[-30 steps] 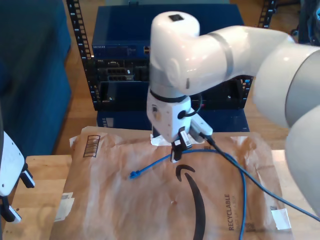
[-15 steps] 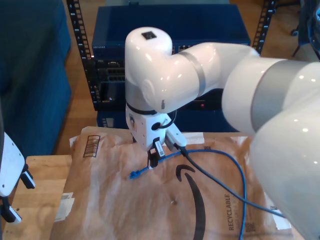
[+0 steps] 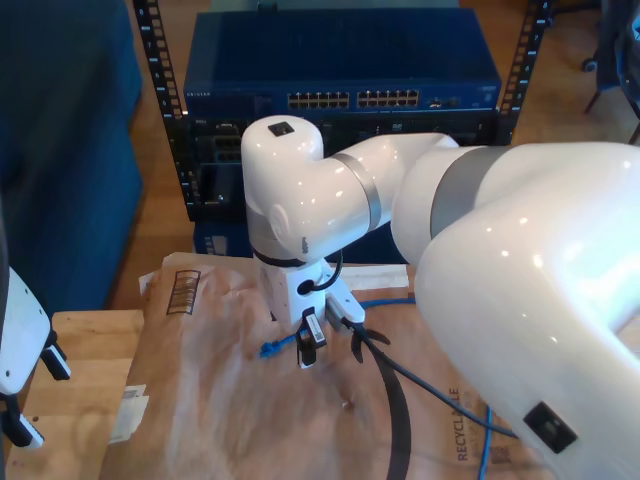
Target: Grab the cable and plug it in
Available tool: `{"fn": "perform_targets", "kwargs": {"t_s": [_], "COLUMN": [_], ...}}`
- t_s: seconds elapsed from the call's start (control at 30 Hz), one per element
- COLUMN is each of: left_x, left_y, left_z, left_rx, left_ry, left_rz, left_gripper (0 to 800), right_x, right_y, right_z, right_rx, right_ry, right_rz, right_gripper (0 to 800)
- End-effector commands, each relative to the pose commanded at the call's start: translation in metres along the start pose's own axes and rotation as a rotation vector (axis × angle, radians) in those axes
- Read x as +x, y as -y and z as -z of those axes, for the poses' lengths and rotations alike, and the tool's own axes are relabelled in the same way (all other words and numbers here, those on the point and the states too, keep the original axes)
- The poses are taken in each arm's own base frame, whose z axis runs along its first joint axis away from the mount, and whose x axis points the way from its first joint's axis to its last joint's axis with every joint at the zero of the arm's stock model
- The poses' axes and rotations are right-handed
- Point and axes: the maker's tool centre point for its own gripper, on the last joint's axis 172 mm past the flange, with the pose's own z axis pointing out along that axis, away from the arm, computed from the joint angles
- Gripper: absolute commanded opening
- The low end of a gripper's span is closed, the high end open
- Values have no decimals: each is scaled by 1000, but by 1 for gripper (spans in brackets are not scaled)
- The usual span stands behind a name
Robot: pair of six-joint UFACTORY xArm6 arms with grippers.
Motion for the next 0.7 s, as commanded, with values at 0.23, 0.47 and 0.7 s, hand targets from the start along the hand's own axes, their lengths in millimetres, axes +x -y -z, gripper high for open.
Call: {"fn": "perform_targets", "kwargs": {"t_s": [0.23,0.47,0.7], "left_x": [0,0,0], "left_y": [0,0,0], "left_z": [0,0,0], "left_rx": [0,0,0], "left_ry": [0,0,0], "left_rz": [0,0,0], "left_gripper": [800,800,800], "right_x": [3,1,0], "right_y": [0,9,10], "right_z": [-21,-24,-32], "right_rx": [-27,-24,-36], "right_ry": [-6,-6,-8], "right_rz": [-6,-6,-5], "right_gripper": [792,755,726]}}
